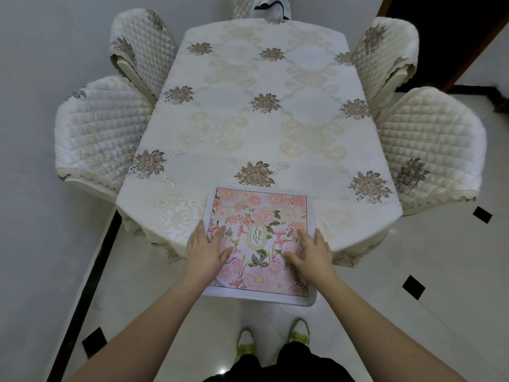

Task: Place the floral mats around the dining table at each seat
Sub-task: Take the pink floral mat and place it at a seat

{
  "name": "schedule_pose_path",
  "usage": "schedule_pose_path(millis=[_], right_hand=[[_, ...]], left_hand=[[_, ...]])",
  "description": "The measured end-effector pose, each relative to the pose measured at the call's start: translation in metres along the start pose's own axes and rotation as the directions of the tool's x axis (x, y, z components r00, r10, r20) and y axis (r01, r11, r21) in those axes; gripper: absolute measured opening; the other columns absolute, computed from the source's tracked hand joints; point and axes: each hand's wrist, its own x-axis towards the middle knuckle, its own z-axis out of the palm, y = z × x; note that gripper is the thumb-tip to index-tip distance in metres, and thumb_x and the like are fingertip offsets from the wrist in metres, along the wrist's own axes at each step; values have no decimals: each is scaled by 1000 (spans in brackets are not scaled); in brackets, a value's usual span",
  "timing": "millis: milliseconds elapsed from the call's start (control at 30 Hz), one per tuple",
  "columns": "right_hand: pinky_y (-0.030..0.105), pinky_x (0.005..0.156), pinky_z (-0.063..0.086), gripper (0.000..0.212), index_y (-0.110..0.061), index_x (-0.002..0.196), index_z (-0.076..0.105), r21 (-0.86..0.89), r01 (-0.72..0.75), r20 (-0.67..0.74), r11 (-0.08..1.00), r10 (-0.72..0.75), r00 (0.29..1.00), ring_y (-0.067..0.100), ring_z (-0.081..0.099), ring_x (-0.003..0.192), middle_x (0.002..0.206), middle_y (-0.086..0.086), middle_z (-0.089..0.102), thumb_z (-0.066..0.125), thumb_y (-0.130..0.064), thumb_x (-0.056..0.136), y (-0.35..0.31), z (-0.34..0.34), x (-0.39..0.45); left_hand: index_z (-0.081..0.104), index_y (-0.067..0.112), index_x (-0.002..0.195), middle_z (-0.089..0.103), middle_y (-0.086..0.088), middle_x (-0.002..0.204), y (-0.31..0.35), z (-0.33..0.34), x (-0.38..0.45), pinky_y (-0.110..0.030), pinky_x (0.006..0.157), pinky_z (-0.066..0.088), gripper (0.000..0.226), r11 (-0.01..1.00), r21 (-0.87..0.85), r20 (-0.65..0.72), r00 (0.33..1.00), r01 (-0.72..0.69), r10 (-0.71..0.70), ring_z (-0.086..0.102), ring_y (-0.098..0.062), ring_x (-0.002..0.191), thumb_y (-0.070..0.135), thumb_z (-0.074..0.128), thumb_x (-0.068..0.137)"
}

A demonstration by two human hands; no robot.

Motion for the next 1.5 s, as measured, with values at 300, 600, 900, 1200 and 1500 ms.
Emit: schedule_pose_path(millis=[300, 600, 900, 1200, 1500], right_hand=[[45, 119, 18, 65, -26, 146, 38, 166, 115, -151, 979, -90, 984, 19, 23, 146, 160, 4, 22, 64, -45, 89, -2, -14, -9], [44, 88, 57, 66, -28, 148, 35, 702, -27, -42, 712, 78, 996, 14, 69, 99, 122, -6, 66, 66, -18, 91, -9, -32, -17], [43, 80, 60, 49, -30, 138, 49, 800, 76, -172, 595, 107, 979, 16, 70, 96, 114, -1, 69, 61, -13, 93, -10, -47, -50], [33, 76, 60, 49, -40, 125, 55, 821, 168, -226, 546, 42, 973, 12, 71, 96, 114, -6, 70, 66, -7, 90, 19, -109, -99], [40, 69, 61, 41, -34, 130, 57, 847, 188, -319, 497, 192, 928, 22, 74, 84, 95, -1, 76, 61, -13, 95, 82, -177, -143]], left_hand=[[35, 20, 151, 40, -6, 150, -1, -25, -8, -39, 103, 41, 55, 906, -421, -144, 989, -40, -23, 48, -21, 128, 14, 48, 98], [56, 12, 131, 72, -11, 112, -11, -58, -6, -48, 79, 60, 34, 347, -863, 312, 928, 366, -202, 74, -27, 86, 10, 60, 97], [62, 25, 121, 73, 6, 105, 14, -80, -14, -25, 65, 56, 24, 510, -845, 129, 987, 160, -96, 73, -11, 85, 17, 56, 99], [66, 21, 113, 77, -5, 97, 73, -111, -5, -48, 71, 61, 18, 387, -915, 149, 987, 117, 53, 76, -28, 81, 15, 61, 97], [66, 25, 115, 77, -4, 95, 173, -131, -14, -54, 71, 60, 21, 455, -890, 94, 975, -10, 204, 75, -32, 79, 17, 61, 97]])
